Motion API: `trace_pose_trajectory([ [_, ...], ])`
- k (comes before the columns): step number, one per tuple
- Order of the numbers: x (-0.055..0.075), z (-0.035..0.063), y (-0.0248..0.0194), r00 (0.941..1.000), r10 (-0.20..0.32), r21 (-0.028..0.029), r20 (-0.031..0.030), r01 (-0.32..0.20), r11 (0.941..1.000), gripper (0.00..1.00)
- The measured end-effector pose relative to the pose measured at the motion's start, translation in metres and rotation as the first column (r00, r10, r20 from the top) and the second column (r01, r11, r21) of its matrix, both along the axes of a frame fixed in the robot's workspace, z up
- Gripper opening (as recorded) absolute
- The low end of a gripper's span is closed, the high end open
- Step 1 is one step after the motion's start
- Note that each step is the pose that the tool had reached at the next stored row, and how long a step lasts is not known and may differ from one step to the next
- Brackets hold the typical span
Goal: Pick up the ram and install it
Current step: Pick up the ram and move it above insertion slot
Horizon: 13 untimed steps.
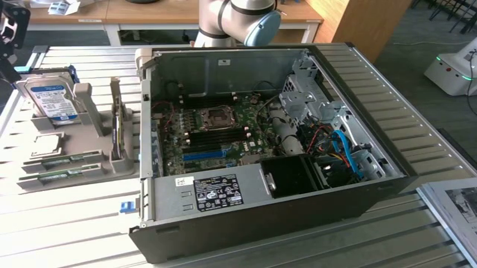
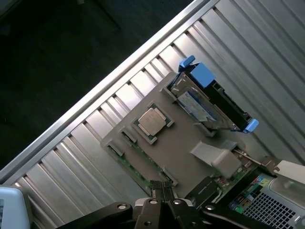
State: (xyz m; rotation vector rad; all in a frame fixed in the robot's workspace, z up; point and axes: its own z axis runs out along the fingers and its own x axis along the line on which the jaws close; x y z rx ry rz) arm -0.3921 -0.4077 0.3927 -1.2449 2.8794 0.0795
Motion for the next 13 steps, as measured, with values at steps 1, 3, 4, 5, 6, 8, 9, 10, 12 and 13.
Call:
trace_pose_trajectory([
  [1, 0.0, 0.0, 0.0, 1.0, 0.008, 0.0, 0.0, -0.008, 1.0, 0.1],
  [3, 0.0, 0.0, 0.0, 0.9997, 0.026, 0.0, 0.0, -0.026, 0.9997, 0.1],
  [4, 0.0, 0.0, 0.0, 0.9994, 0.035, -0.0001, 0.0, -0.035, 0.9994, 0.1],
  [5, 0.0, 0.0, 0.0, 0.9991, 0.044, -0.0001, 0.0, -0.044, 0.9991, 0.1],
  [6, 0.0, 0.0, 0.0, 0.9986, 0.052, -0.0001, 0.0, -0.052, 0.9986, 0.1],
  [8, 0.0, 0.0, 0.0, 0.9975, 0.07, -0.0001, 0.0, -0.07, 0.9975, 0.1],
  [9, 0.0, 0.0, 0.0, 0.9969, 0.079, 0.0, 0.0, -0.079, 0.9969, 0.1],
  [10, 0.0, 0.0, 0.0, 0.9962, 0.087, -0.0001, -0.0001, -0.087, 0.9962, 0.1],
  [12, 0.0, 0.0, 0.0, 0.9945, 0.104, -0.0001, 0.0, -0.104, 0.9945, 0.1],
  [13, 0.0, 0.0, 0.0, 0.9936, 0.113, -0.0001, 0.0, -0.113, 0.9936, 0.1],
])
